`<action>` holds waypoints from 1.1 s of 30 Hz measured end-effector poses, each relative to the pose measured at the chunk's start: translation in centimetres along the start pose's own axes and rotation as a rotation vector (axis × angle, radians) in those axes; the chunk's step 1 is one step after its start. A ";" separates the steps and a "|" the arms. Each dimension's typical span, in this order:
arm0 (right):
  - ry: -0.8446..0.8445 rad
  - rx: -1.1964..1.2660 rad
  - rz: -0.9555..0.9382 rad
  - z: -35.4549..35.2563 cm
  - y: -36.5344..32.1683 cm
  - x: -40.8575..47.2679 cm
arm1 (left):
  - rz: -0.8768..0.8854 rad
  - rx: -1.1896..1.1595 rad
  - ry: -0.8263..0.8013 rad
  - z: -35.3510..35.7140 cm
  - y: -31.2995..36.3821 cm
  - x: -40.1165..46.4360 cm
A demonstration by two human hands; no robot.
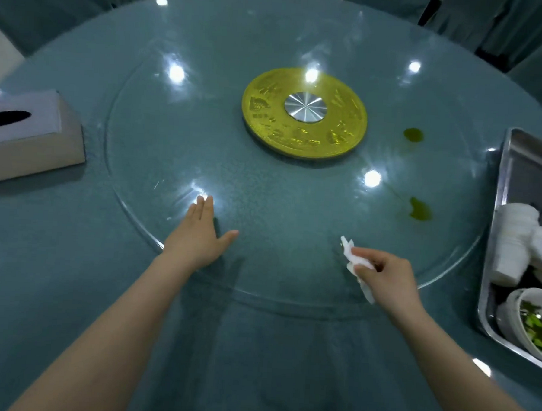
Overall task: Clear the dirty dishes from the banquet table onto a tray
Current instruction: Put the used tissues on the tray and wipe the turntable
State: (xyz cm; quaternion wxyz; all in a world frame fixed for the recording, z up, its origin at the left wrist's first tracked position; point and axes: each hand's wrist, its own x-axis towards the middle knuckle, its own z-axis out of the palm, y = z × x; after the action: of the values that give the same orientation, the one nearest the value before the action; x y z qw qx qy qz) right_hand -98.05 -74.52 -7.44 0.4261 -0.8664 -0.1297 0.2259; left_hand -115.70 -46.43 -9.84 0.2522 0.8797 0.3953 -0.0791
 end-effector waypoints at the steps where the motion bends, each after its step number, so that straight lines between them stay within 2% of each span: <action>1: 0.012 0.140 0.061 -0.6 0.4 -0.2 | -0.005 -0.001 0.004 0.0 -0.1 0.0; 4: -0.005 0.416 0.146 -1.9 0.9 -0.9 | -0.012 -0.014 0.007 -0.7 -0.7 0.6; 8: -0.202 0.697 0.244 -3.1 1.7 -1.3 | -0.051 -0.013 -0.002 -3.0 -1.5 1.8; 11: -0.257 0.798 0.249 -4.1 2.4 -1.7 | -0.092 -0.021 0.001 -4.6 -0.3 1.5; 13: -0.215 0.776 0.253 -4.7 2.7 -1.9 | -0.030 -0.034 0.016 -3.9 2.0 -0.1; 17: -0.007 0.568 0.266 -5.4 2.9 -2.0 | 0.192 -0.030 -0.064 0.6 7.8 -3.7; 20: 0.158 0.336 0.154 -5.2 2.4 -1.4 | 0.208 0.024 -0.187 3.4 11.0 -4.6; 26: 0.101 -0.400 -0.241 -1.6 2.2 0.0 | 0.042 0.124 -0.258 6.5 10.8 -3.6; 29: 0.091 -0.515 -0.358 -0.2 2.6 0.6 | 0.055 0.174 -0.227 6.5 8.8 -3.0; 33: 0.226 -0.595 -0.443 0.8 1.0 3.7 | 0.084 0.198 -0.208 5.8 6.7 -2.4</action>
State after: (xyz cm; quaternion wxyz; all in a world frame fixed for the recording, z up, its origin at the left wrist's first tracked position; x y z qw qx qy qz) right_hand -95.26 -73.03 -9.73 0.2062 -0.9226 -0.3256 -0.0160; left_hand -112.03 -54.70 -11.46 0.2070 0.9030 0.3205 -0.1976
